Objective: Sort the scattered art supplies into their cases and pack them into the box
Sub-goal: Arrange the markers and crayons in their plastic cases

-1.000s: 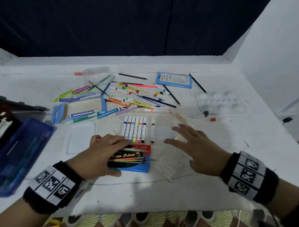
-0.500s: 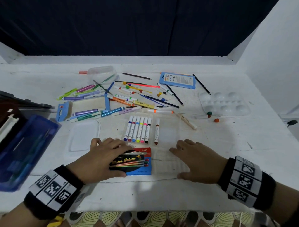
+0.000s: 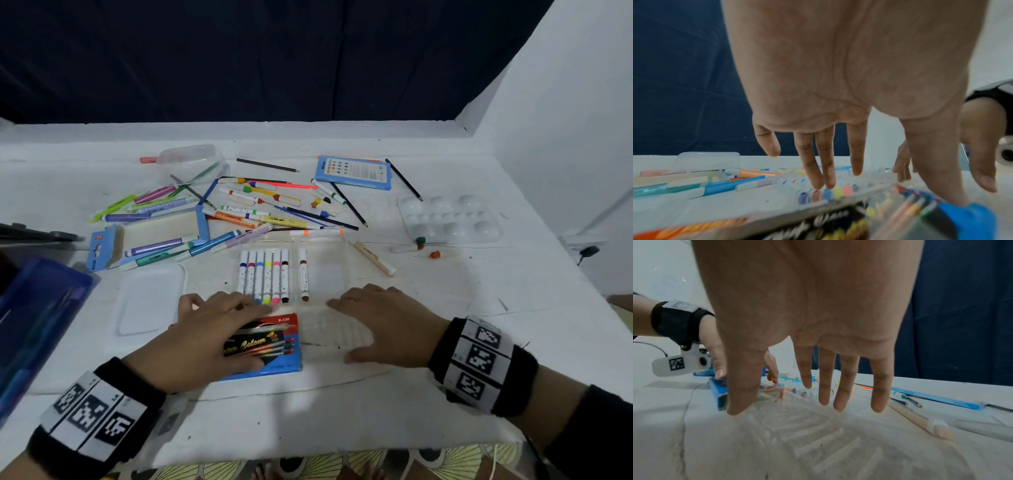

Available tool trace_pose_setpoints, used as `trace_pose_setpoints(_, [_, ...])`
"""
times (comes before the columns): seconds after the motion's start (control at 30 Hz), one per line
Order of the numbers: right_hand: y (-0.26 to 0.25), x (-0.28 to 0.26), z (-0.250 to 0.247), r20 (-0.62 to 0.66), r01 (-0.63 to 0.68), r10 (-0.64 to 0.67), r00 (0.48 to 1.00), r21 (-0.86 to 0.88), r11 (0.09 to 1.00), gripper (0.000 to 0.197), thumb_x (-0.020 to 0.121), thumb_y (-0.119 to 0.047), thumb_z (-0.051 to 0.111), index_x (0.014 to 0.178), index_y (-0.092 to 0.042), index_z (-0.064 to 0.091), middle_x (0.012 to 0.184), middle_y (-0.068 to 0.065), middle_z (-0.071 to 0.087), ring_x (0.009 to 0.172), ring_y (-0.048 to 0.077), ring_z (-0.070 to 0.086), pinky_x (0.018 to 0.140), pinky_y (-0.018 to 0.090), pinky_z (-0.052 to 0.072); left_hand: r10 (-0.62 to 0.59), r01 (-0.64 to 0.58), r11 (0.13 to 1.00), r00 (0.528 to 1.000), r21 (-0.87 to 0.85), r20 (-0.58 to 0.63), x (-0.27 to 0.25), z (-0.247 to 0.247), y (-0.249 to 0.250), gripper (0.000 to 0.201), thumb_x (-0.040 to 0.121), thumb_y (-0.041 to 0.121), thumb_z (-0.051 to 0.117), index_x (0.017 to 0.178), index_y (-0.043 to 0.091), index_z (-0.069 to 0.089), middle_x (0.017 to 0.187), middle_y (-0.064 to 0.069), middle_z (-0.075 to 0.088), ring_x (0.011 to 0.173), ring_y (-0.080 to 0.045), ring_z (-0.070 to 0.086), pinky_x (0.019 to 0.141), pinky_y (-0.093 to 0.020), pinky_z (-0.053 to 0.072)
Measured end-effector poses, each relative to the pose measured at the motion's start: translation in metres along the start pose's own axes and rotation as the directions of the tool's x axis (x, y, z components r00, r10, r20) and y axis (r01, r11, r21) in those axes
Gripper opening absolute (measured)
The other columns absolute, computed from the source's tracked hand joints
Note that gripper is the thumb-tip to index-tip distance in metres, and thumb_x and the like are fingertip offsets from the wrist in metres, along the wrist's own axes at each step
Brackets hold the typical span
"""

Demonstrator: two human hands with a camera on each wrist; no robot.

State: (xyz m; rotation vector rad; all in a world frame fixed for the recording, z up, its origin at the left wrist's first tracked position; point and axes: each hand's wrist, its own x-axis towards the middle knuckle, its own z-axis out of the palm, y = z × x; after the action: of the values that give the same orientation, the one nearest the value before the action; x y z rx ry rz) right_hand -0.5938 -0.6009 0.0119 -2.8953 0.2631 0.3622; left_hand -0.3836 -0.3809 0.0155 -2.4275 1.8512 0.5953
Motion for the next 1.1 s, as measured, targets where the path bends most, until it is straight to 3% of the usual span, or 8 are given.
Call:
trace_pose_setpoints(0.1, [0.010,-0.010,-0.008,-0.204,-0.056,0.087,0.975,0.150,0.987,0.056,0.090,-0.060,0.054,0.139,-0.034,0.046,0.126,-0.013,0.056,0.113,0.009,0.053,0.096,0.033,0.046,0.003,-0.013,0.996,0.993,-0.090,-0.115,0.011,-0.008,0.016,0.068,0.078,0.084,0.024,0.140,0.058,0.029,0.123,0.032,0.036,0.121,0.009,0.034,0.098,-0.033,0.019])
trace_pose_setpoints(0.2, [0.038,-0.022,-0.014,-0.420,-0.146,0.245,0.874,0.255,0.956,0.025,0.092,-0.040,0.060,0.113,-0.029,0.065,0.097,-0.014,0.063,0.084,0.004,0.058,0.076,0.028,0.052,0.033,-0.073,0.987,0.964,-0.141,-0.265,0.039,-0.023,0.040,0.051,0.087,0.075,0.033,0.133,0.055,0.042,0.115,0.028,0.044,0.113,0.006,0.042,0.096,-0.034,0.022])
trace_pose_setpoints(0.3, [0.083,-0.031,-0.014,-0.528,-0.258,0.365,0.766,0.268,0.928,0.007,0.087,-0.022,0.066,0.093,-0.022,0.068,0.083,-0.011,0.063,0.073,0.008,0.058,0.066,0.029,0.052,0.083,-0.124,0.985,0.947,-0.117,-0.309,0.081,-0.046,0.073,0.040,0.095,0.060,0.046,0.132,0.046,0.048,0.115,0.023,0.049,0.114,0.000,0.044,0.099,-0.035,0.024])
trace_pose_setpoints(0.4, [0.126,-0.037,-0.013,-0.475,-0.401,0.470,0.744,0.246,0.883,0.009,0.087,-0.016,0.064,0.093,-0.021,0.069,0.089,-0.007,0.063,0.083,0.015,0.060,0.070,0.027,0.049,0.163,-0.166,0.986,0.953,0.010,-0.257,0.133,-0.061,0.106,0.038,0.098,0.053,0.046,0.133,0.038,0.052,0.122,0.014,0.056,0.118,-0.010,0.049,0.103,-0.042,0.026])
trace_pose_setpoints(0.57, [0.165,-0.033,-0.004,-0.333,-0.432,0.447,0.830,0.122,0.894,0.034,0.094,-0.018,0.055,0.126,-0.020,0.062,0.127,-0.005,0.060,0.112,0.017,0.053,0.094,0.030,0.048,0.207,-0.184,0.959,0.975,0.215,-0.085,0.217,-0.061,0.151,0.034,0.100,0.041,0.047,0.127,0.023,0.058,0.123,0.000,0.059,0.117,-0.024,0.054,0.102,-0.048,0.025])
trace_pose_setpoints(0.77, [0.178,-0.024,-0.005,-0.274,-0.436,0.409,0.870,-0.044,0.899,0.024,0.097,-0.026,0.051,0.116,-0.026,0.065,0.116,-0.004,0.061,0.108,0.021,0.053,0.082,0.033,0.049,0.175,-0.163,0.923,0.985,0.348,-0.001,0.261,-0.054,0.175,0.010,0.097,0.030,0.053,0.094,0.021,0.053,0.104,-0.002,0.062,0.103,-0.026,0.058,0.102,-0.050,0.024])
trace_pose_setpoints(0.93, [0.172,-0.026,-0.005,-0.370,-0.418,0.441,0.818,0.145,0.897,0.011,0.094,-0.026,0.058,0.101,-0.020,0.064,0.097,-0.003,0.061,0.088,0.019,0.059,0.070,0.030,0.048,0.146,-0.115,0.935,0.987,0.337,-0.070,0.266,-0.057,0.179,0.022,0.093,0.013,0.049,0.075,0.022,0.041,0.078,0.003,0.052,0.085,-0.024,0.059,0.102,-0.048,0.029])
trace_pose_setpoints(1.1, [0.150,-0.032,-0.015,-0.508,-0.198,0.523,0.684,0.561,0.804,0.007,0.089,-0.023,0.068,0.084,-0.021,0.062,0.077,-0.010,0.065,0.070,0.006,0.062,0.062,0.019,0.049,0.157,-0.167,0.985,0.976,-0.051,-0.152,0.221,-0.087,0.155,0.012,0.095,0.031,0.057,0.098,0.023,0.066,0.096,0.008,0.068,0.092,-0.016,0.061,0.099,-0.045,0.039])
